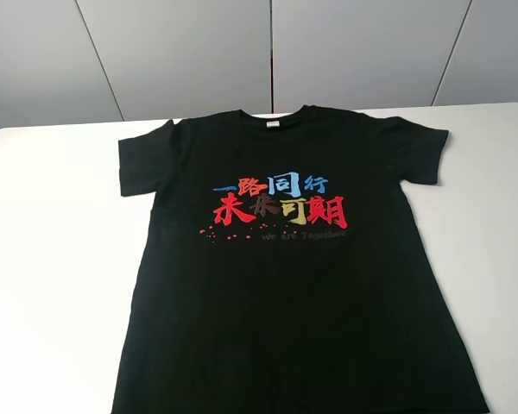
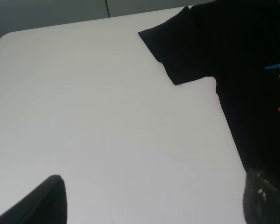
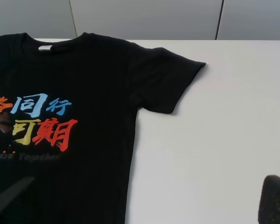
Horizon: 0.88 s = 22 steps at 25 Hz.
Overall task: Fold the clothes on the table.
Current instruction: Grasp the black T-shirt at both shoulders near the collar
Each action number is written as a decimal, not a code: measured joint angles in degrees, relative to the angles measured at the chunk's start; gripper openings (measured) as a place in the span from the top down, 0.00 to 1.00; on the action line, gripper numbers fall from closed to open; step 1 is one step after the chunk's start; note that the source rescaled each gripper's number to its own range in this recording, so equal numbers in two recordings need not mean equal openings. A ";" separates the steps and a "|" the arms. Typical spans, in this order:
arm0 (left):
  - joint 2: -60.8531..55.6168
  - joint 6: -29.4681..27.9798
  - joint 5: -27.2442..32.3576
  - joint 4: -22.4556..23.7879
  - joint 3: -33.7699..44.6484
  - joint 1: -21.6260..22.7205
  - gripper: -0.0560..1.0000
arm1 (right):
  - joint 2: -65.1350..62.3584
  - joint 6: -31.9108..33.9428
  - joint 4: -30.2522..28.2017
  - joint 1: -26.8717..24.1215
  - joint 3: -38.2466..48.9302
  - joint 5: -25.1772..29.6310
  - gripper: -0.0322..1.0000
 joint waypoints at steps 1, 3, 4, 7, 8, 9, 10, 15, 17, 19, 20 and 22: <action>0.00 0.00 0.00 0.00 0.00 0.00 0.03 | 0.00 0.00 0.00 0.00 0.00 0.00 0.00; 0.00 0.00 0.00 0.00 0.00 0.00 0.03 | 0.00 0.00 0.00 0.00 0.00 0.00 0.00; 0.00 0.00 0.00 0.00 0.00 0.00 0.03 | 0.00 0.00 0.00 0.00 0.00 0.00 0.00; 0.00 0.00 0.00 0.00 0.00 0.00 0.03 | 0.00 0.00 0.00 0.00 0.00 0.00 0.00; 0.00 0.00 0.00 0.00 0.00 0.00 0.03 | 0.00 0.00 0.00 0.00 0.00 0.00 0.00; 0.00 0.00 0.00 0.00 0.00 0.00 0.03 | 0.00 0.00 0.00 0.00 0.00 0.00 0.00; 0.00 0.00 0.00 0.00 0.00 0.00 0.03 | 0.00 0.00 0.00 0.00 0.00 0.00 0.00; 0.00 0.00 0.00 0.00 0.00 0.00 0.03 | 0.00 0.00 0.00 0.00 0.00 0.00 0.00; 0.00 0.00 0.00 -0.30 0.00 0.00 0.03 | 0.00 0.00 0.00 0.00 0.00 0.00 0.00; 0.00 0.00 0.00 -0.30 0.00 0.00 0.03 | 0.00 0.00 0.00 0.00 0.00 0.00 0.00; 0.00 0.00 0.00 -0.30 0.00 0.00 0.03 | 0.00 0.00 0.00 0.00 0.00 0.00 0.00; 0.00 0.00 0.00 -0.30 0.00 0.00 0.03 | 0.00 0.00 0.00 0.00 0.00 0.00 0.00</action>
